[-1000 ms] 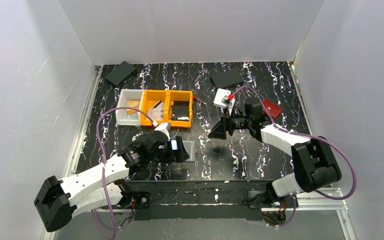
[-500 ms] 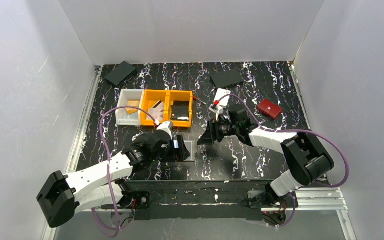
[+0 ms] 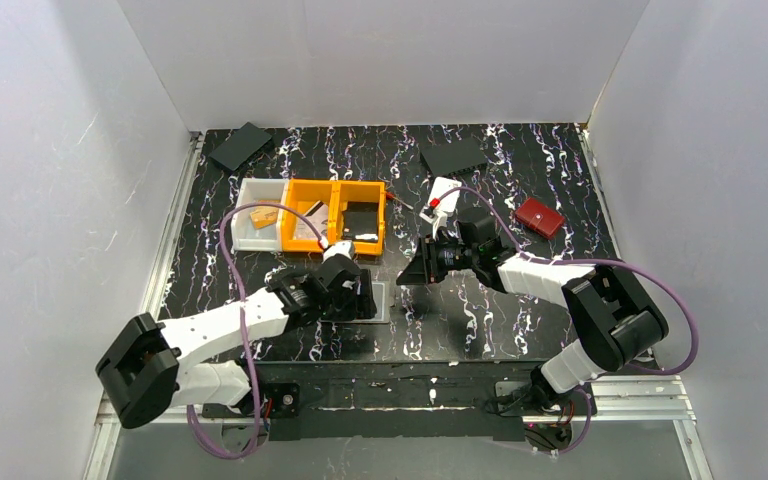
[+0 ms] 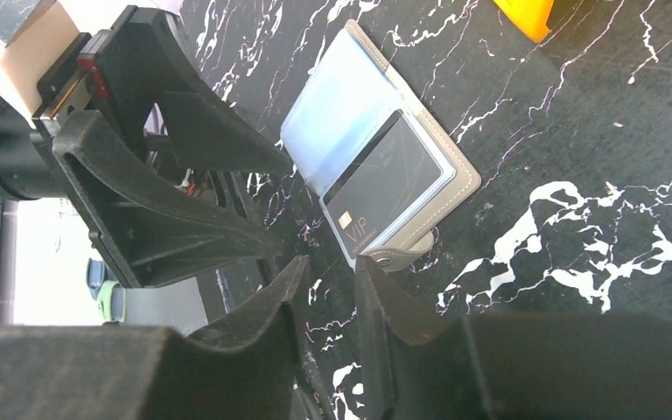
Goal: Take the credit cards out of the card holder
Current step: Remove the credit card from the card holder.
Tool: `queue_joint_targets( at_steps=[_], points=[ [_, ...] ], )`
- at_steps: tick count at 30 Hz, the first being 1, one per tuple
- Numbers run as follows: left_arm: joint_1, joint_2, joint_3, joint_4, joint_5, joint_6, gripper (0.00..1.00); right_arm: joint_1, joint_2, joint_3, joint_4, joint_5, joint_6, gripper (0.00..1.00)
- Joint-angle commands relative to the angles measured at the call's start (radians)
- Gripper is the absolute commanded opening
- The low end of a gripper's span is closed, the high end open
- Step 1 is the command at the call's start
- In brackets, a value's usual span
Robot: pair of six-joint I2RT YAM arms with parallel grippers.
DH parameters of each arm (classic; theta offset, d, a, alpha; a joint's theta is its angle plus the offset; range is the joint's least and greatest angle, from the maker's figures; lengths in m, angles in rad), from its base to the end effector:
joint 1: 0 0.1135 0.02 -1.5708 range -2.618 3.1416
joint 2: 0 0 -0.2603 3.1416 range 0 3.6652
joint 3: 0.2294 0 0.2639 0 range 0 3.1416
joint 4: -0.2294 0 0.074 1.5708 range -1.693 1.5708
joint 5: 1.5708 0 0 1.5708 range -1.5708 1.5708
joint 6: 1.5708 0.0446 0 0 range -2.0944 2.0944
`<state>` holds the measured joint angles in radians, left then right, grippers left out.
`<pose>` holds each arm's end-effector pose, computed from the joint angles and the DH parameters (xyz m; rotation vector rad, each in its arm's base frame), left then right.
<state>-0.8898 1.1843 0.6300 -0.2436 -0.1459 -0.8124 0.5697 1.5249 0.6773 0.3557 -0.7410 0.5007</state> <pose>0.1652 -0.1936 0.1858 0.0220 2.4549 -0.6327 0.2510 0.1965 0.1701 -0.5802 2.1550 1.3900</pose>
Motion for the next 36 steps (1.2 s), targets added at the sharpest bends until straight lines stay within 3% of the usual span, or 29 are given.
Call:
queue_joint_targets(
  at_steps=[1,6,17,23,28,36],
  points=[
    [-0.033,0.061,0.109,-0.124,-0.087,0.006,0.67,0.002,0.002,0.043,-0.007,-0.005,-0.017,0.32],
    [-0.055,0.115,0.16,-0.137,-0.091,0.033,0.61,0.005,-0.002,0.042,0.003,-0.031,-0.005,0.3],
    [-0.054,-0.009,-0.006,0.076,-0.028,0.077,0.58,0.118,-0.004,0.048,-0.021,0.095,-0.028,0.32],
    [-0.045,-0.103,-0.053,0.048,-0.087,0.062,0.52,0.152,-0.02,0.073,-0.058,0.165,-0.075,0.32],
    [-0.015,-0.191,-0.066,0.01,-0.106,0.071,0.5,0.19,0.043,0.214,-0.18,0.173,-0.095,0.31],
    [0.048,-0.19,-0.085,0.046,-0.049,0.073,0.38,0.242,0.119,0.226,-0.189,0.215,-0.116,0.3]
  ],
)
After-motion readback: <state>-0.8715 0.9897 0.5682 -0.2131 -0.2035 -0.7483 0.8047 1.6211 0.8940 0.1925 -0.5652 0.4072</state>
